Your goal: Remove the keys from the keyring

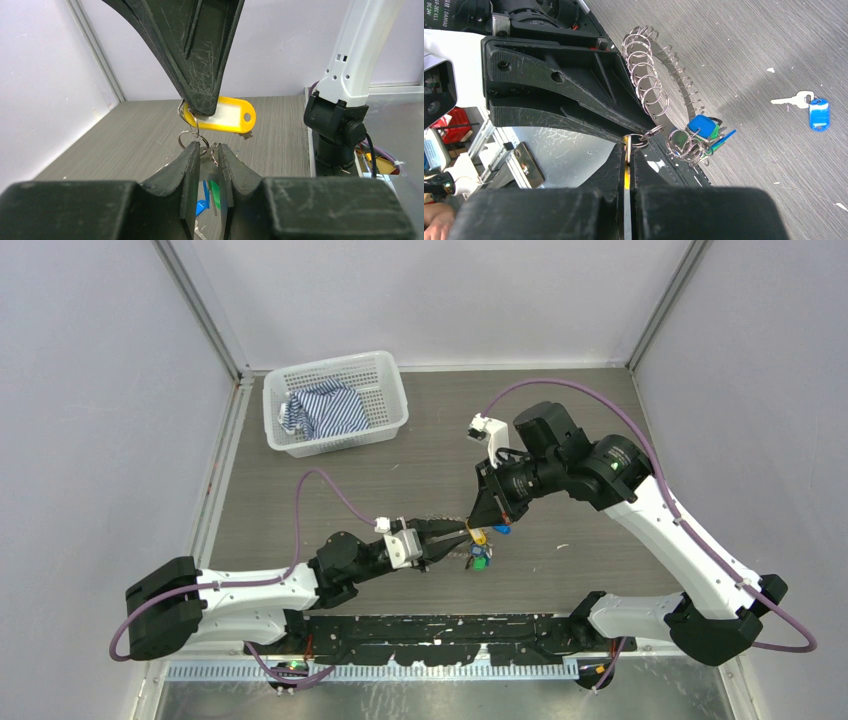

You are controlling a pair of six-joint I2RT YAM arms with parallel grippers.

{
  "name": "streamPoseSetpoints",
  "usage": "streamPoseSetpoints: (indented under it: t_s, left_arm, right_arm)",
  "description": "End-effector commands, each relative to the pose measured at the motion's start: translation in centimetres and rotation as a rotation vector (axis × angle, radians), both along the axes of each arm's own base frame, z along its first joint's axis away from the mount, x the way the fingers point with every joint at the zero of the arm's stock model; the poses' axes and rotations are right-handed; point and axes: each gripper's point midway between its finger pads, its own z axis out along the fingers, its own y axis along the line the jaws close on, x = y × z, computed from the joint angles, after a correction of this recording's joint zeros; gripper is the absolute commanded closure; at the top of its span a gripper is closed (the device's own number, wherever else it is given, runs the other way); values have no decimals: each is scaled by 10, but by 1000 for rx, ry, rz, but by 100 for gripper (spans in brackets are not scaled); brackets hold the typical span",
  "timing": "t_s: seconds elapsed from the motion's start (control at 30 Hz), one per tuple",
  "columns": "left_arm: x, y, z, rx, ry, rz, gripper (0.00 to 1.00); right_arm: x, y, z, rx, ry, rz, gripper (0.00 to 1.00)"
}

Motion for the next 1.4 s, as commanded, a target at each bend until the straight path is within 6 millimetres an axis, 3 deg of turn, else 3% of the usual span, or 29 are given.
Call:
streamPoseSetpoints:
  t_s: [0.0, 0.4, 0.6, 0.83, 1.13, 1.37]
  left_arm:
    - [1, 3, 20, -70, -41, 18, 80]
    - [4, 3, 17, -54, -47, 40, 86]
    - [4, 2, 18, -55, -46, 38, 99]
    - [4, 3, 28, -38, -13, 46, 99]
    - [16, 4, 29, 15, 98, 106, 99]
    - [24, 3, 29, 27, 133, 153, 100]
  right_arm:
    - [0, 8, 28, 85, -36, 11, 99]
    - [-4, 8, 32, 103, -26, 20, 99]
    - [-4, 6, 30, 97, -37, 16, 99]
    - [-2, 3, 20, 92, -57, -2, 99]
    - [7, -11, 1, 25, -105, -57, 99]
    - [5, -11, -8, 14, -84, -42, 99]
